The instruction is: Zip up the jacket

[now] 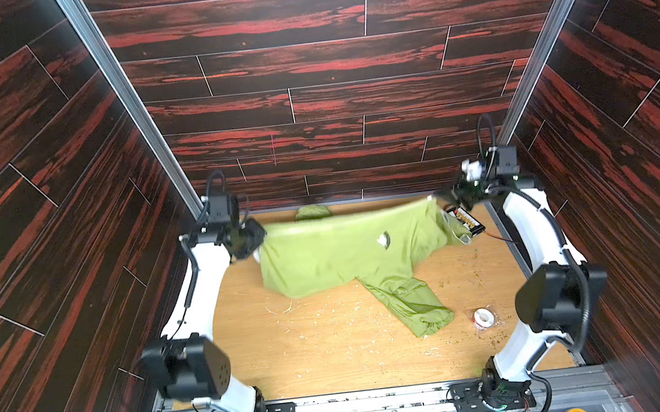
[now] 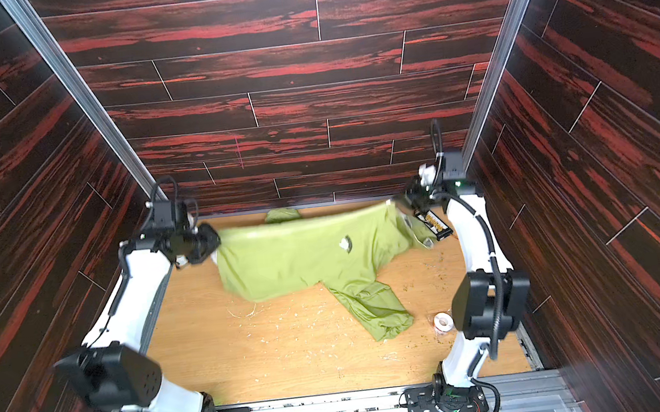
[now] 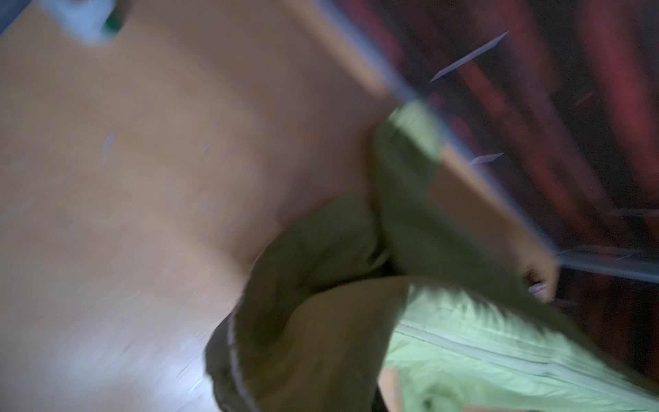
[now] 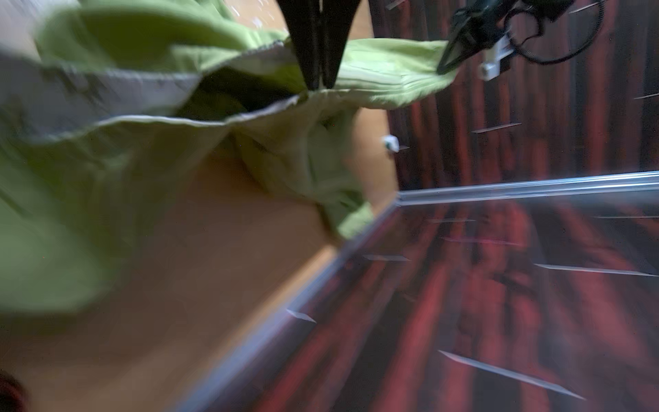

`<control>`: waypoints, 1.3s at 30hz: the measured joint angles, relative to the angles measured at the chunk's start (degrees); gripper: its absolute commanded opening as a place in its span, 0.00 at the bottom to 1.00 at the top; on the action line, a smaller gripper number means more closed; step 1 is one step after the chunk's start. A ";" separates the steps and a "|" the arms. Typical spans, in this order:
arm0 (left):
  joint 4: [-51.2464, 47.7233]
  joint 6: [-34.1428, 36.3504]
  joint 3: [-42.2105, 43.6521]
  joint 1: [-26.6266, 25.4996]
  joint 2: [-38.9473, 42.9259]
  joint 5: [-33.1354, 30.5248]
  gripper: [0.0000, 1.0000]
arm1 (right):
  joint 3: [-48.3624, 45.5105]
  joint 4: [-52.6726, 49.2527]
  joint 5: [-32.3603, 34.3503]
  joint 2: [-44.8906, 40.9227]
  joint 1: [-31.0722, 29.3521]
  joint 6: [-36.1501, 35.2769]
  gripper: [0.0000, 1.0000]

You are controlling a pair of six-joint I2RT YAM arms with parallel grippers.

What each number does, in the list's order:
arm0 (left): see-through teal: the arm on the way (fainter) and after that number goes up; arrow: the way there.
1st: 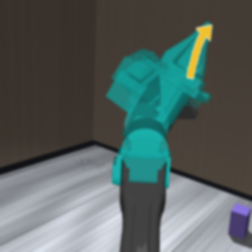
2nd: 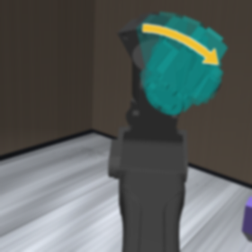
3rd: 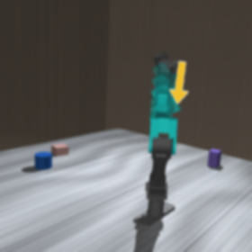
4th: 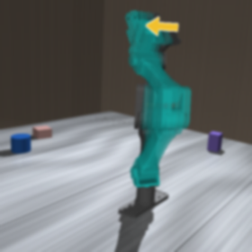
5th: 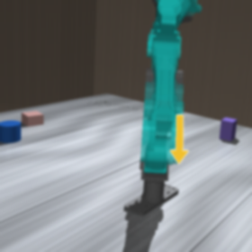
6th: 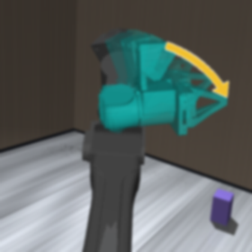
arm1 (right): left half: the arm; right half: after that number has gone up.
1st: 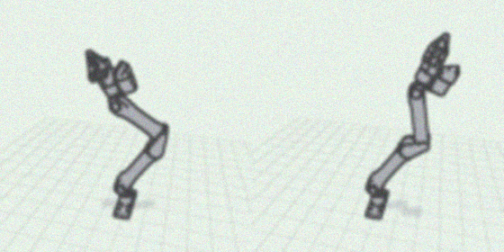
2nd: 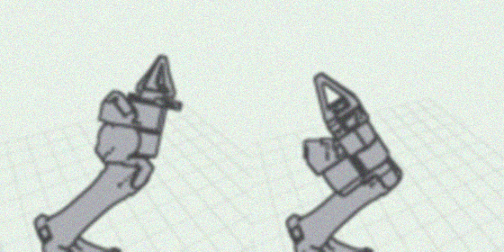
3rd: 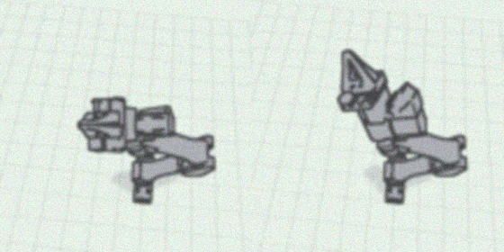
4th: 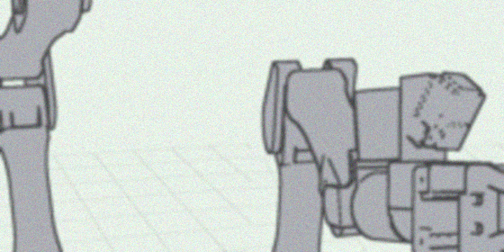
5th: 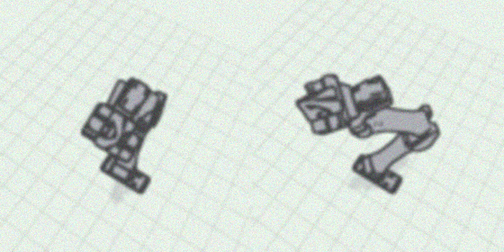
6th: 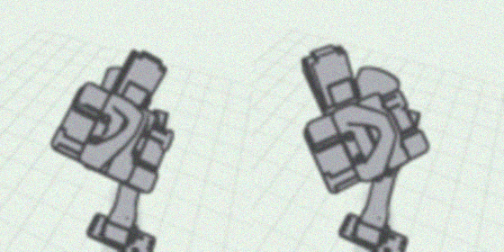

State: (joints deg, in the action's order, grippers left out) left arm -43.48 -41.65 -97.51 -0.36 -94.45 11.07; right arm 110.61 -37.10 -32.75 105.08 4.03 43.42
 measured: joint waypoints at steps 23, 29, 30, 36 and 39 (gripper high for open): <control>16.00 -8.87 30.82 0.68 21.70 4.55 0.00 | -27.06 9.35 -9.44 -13.40 1.18 -6.29 0.00; 15.08 -8.52 49.51 0.70 30.01 3.65 0.00 | -50.97 7.65 -5.22 -19.61 1.29 -11.34 0.00; 14.38 -8.20 50.93 0.72 30.95 2.99 0.00 | -53.11 7.52 -4.55 -19.71 1.29 -11.78 0.00; 10.14 -6.10 52.85 3.10 32.37 -1.01 0.00 | -57.44 6.43 -0.20 -17.66 1.55 -13.07 0.04; 7.54 -4.76 52.78 3.45 30.32 -2.16 0.22 | -57.75 5.79 1.46 -15.85 1.22 -13.35 0.36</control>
State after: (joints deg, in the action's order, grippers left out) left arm -35.94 -46.41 -44.73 3.09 -64.14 8.91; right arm 52.86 -31.31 -31.29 89.23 5.26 30.06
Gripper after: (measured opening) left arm 0.098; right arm 0.165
